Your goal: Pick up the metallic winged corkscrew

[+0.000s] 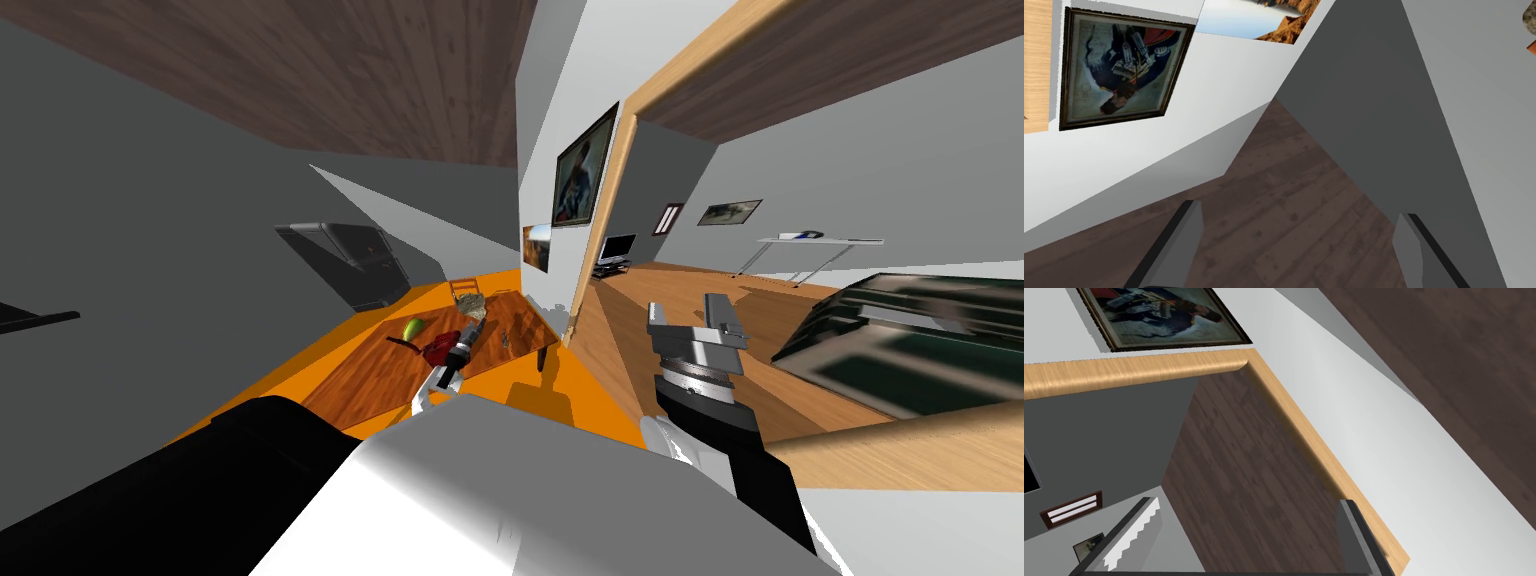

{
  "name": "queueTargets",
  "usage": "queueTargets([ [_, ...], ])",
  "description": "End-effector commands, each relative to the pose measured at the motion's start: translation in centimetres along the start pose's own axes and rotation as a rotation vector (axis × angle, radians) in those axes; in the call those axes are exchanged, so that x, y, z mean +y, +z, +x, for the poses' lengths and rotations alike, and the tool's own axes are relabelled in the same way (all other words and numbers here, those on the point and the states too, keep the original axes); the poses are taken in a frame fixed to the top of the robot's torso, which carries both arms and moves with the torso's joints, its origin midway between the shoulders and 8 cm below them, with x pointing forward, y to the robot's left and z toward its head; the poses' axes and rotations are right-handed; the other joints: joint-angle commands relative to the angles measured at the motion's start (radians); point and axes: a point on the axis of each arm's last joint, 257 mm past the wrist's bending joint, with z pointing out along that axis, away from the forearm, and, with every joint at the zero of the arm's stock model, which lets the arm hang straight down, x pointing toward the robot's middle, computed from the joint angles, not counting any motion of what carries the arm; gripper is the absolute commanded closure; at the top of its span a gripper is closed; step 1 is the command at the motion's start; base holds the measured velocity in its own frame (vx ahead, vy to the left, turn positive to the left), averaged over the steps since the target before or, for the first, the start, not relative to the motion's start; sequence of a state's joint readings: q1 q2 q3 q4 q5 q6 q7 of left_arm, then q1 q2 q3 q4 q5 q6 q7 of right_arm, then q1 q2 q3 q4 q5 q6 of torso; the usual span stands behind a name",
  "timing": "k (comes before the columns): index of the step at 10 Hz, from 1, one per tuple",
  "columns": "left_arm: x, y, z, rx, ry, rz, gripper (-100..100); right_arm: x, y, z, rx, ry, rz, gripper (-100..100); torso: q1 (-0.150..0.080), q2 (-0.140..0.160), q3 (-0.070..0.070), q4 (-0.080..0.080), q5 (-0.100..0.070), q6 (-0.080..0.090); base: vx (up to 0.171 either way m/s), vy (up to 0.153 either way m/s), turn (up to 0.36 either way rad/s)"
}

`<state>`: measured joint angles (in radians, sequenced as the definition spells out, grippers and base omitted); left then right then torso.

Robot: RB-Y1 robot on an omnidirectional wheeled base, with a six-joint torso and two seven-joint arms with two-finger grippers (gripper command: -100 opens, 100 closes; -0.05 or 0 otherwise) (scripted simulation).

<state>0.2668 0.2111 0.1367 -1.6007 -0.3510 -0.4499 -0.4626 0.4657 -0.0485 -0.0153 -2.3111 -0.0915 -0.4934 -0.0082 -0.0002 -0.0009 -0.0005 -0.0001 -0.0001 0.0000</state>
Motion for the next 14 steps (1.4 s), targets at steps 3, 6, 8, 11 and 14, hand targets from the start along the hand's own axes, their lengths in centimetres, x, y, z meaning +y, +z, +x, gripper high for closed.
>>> queueTargets([
  [3,3.0,-0.5,2.9,0.071,0.076,-0.05,-100,0.0,0.0,0.0,0.0,0.0,0.0,0,0.0,0.0,0.0,0.0,0.0,0.0,0.015,-0.005,-0.064],
  [6,5.1,-1.1,4.9,0.123,0.121,-0.084,-100,0.0,0.0,0.0,0.0,0.0,0.0,0,0.0,0.0,0.0,0.0,0.0,0.0,0.015,-0.004,-0.049],
  [8,6.6,-1.5,6.2,0.16,0.166,-0.103,-100,0.0,0.0,0.0,0.0,0.0,0.0,0,0.0,0.0,0.0,0.0,0.0,0.0,0.019,-0.002,-0.09],
  [11,8.5,-2.4,8.1,0.212,0.204,-0.132,-100,0.0,0.0,0.0,0.0,0.0,0.0,0,0.0,0.0,0.0,0.0,0.0,0.0,0.017,0.0,-0.046],
  [14,10.7,-3.2,10.2,0.279,0.279,-0.155,-100,0.0,0.0,0.0,0.0,0.0,0.0,0,0.0,-0.001,-0.001,0.0,0.0,0.0,0.032,0.0,-0.086],
])
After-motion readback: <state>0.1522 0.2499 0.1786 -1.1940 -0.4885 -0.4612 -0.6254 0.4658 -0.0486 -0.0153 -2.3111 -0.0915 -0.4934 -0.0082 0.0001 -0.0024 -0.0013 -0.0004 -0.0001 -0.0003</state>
